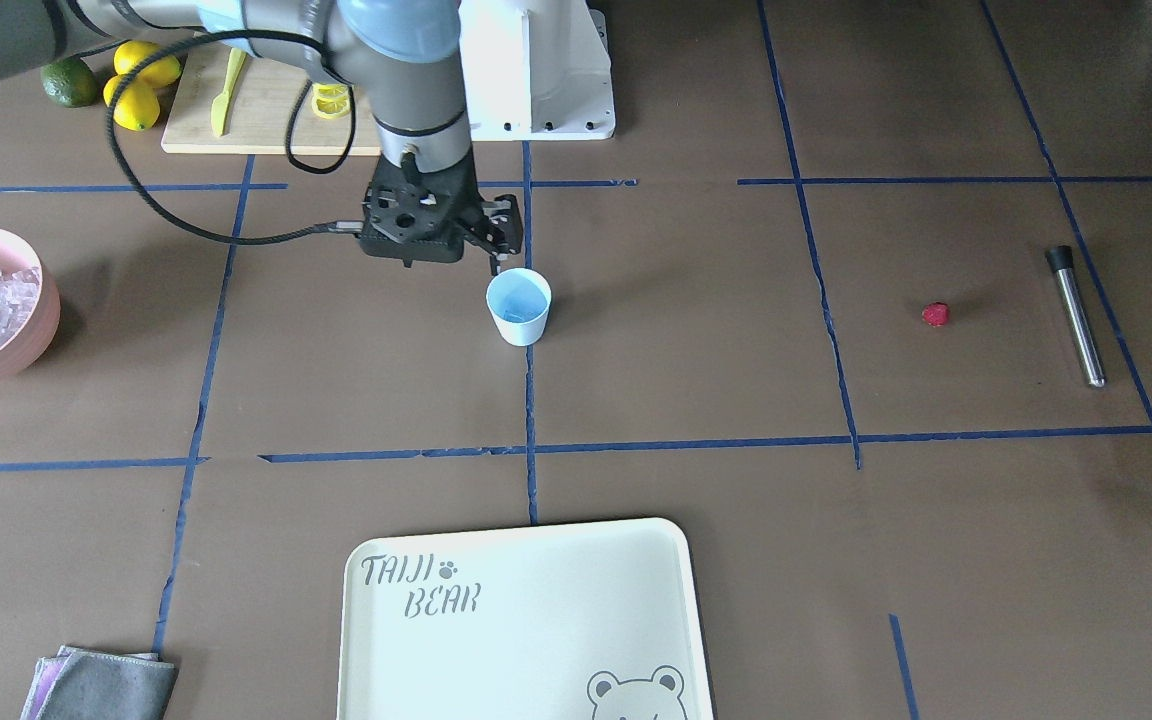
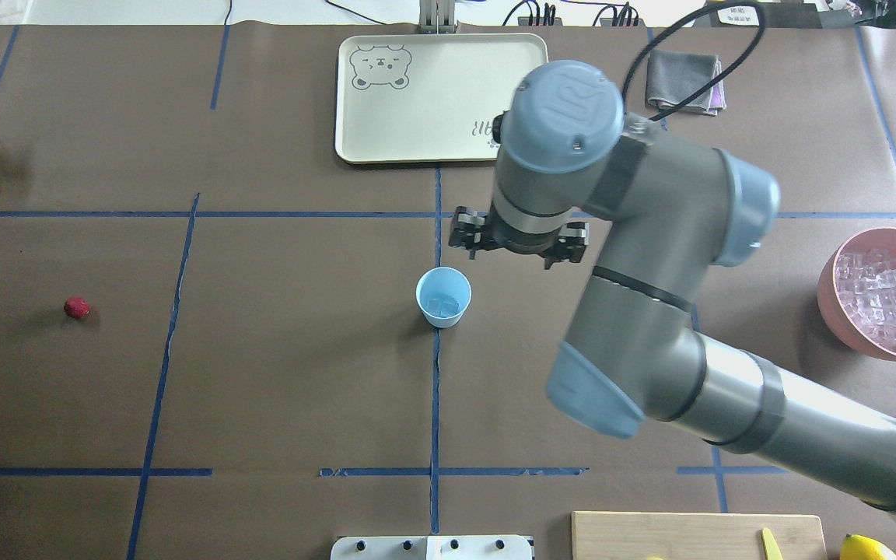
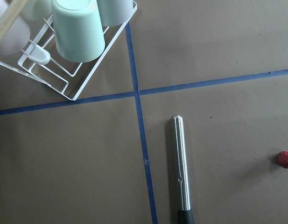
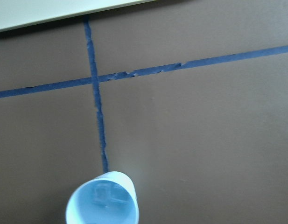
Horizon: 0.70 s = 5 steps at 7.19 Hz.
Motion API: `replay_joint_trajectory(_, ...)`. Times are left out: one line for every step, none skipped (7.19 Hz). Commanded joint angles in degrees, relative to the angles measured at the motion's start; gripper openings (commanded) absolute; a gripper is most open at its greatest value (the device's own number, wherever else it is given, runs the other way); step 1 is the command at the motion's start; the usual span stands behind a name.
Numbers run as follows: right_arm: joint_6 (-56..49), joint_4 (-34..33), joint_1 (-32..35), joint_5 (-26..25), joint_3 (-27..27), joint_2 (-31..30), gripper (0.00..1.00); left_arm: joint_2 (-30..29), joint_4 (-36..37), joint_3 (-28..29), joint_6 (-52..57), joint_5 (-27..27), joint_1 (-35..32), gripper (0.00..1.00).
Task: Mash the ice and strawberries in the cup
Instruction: 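Move the right gripper back over the bowl of ice cubes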
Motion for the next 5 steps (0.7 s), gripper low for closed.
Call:
replay_joint_trajectory(-6.5,-1.2,4.8,0.3,15.1,-14.3,0.99,0.0,0.0,0.0,0.0,0.0,0.1,1.00)
replay_joint_trajectory(-10.1,-0.9,7.4,0.8,18.0,-20.0,0.99,0.0,0.0,0.0,0.0,0.0,0.0,1.00)
replay_joint_trajectory(-15.7,-0.9,11.6,3.8,19.4,-24.4,0.99,0.0,0.0,0.0,-0.1,0.0,0.1,1.00)
replay_joint_trajectory(-22.8,-0.3,17.3,8.4,19.4,-28.4,0.99,0.0,-0.1,0.0,0.0,0.0,0.0,1.00)
replay_joint_trajectory(-28.8,2.0,21.7,10.2,19.3,-33.3,0.99,0.0,0.0,0.0,-0.1,0.0,0.1,1.00)
